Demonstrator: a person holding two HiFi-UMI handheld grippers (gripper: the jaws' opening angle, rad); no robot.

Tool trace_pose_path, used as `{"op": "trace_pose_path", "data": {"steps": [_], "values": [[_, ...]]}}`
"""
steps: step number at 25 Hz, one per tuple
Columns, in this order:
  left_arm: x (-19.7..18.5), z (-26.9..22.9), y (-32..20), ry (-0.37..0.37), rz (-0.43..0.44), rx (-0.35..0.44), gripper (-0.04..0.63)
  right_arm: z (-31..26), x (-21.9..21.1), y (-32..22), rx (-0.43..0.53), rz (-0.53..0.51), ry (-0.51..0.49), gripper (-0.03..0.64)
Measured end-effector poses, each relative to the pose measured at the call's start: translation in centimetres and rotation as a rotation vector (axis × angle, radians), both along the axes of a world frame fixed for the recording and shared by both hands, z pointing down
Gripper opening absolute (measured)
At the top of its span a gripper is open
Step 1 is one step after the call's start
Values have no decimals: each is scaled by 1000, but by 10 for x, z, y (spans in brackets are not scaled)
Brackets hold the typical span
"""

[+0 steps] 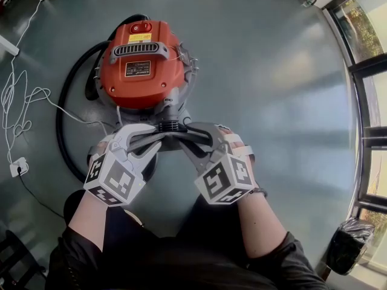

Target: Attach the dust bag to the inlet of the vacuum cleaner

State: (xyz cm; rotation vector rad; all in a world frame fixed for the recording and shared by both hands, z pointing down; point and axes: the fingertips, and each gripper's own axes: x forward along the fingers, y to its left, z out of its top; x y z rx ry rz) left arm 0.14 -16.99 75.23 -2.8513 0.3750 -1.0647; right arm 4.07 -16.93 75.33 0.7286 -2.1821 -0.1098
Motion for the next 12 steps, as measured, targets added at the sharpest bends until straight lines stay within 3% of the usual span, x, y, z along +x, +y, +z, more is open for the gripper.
{"op": "trace_pose_path", "data": {"steps": [12], "values": [[-5, -13, -4, 13, -16, 51, 113, -7, 2, -3, 38, 16, 7, 131]]}}
